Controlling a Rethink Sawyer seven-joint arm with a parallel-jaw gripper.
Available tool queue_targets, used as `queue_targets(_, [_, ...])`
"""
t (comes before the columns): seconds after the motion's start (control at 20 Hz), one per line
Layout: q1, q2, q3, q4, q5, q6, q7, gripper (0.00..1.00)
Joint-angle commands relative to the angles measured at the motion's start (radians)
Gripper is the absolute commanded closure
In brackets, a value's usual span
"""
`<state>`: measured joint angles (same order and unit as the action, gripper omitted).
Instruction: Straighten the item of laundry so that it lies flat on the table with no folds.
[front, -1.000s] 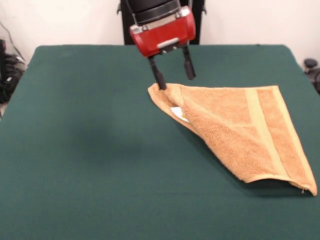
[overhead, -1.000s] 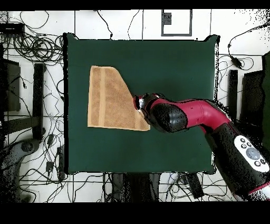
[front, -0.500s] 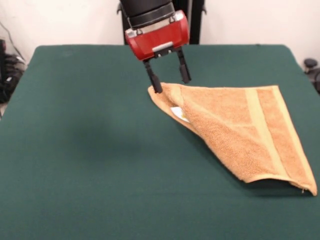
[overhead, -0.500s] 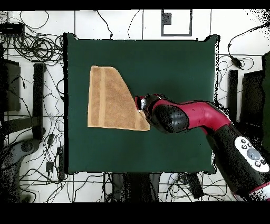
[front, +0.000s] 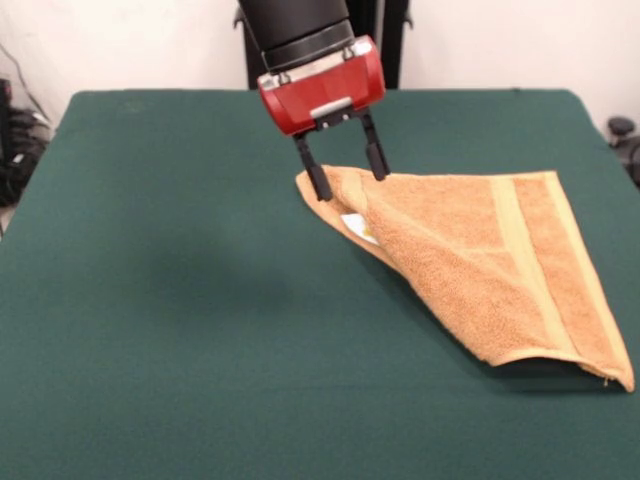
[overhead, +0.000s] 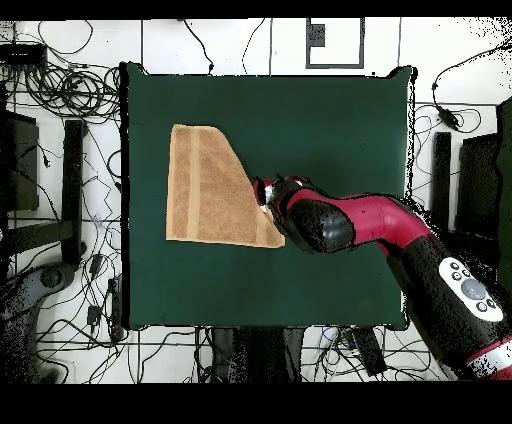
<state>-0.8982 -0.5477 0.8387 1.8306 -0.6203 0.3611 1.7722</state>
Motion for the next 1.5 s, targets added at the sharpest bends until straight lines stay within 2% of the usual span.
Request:
queue_targets(0.05, [0.044, 0.005, -0.081, 0.057, -0.041, -0.063, 0.075, 0.00])
queue_targets(0.15, [0.033, -0.063, -0.098, 0.129, -0.040, -0.068, 0.099, 0.00])
queue_targets(0.25, [0.021, -0.081, -0.107, 0.170, -0.048, -0.093, 0.102, 0.00])
queue_targets(0.35, [0.002, -0.058, -0.107, 0.191, -0.050, -0.116, 0.096, 0.00])
queue_targets(0.65, [0.031, -0.044, -0.238, 0.222, -0.095, -0.218, 0.142, 0.00])
queue_targets(0.9, [0.032, -0.024, -0.283, 0.239, -0.084, -0.251, 0.135, 0.00])
queue_targets(1.15, [0.013, 0.033, -0.278, 0.243, -0.083, -0.294, 0.104, 0.00])
queue_targets(1.5, [-0.037, 0.092, -0.220, 0.247, -0.088, -0.319, 0.069, 0.00])
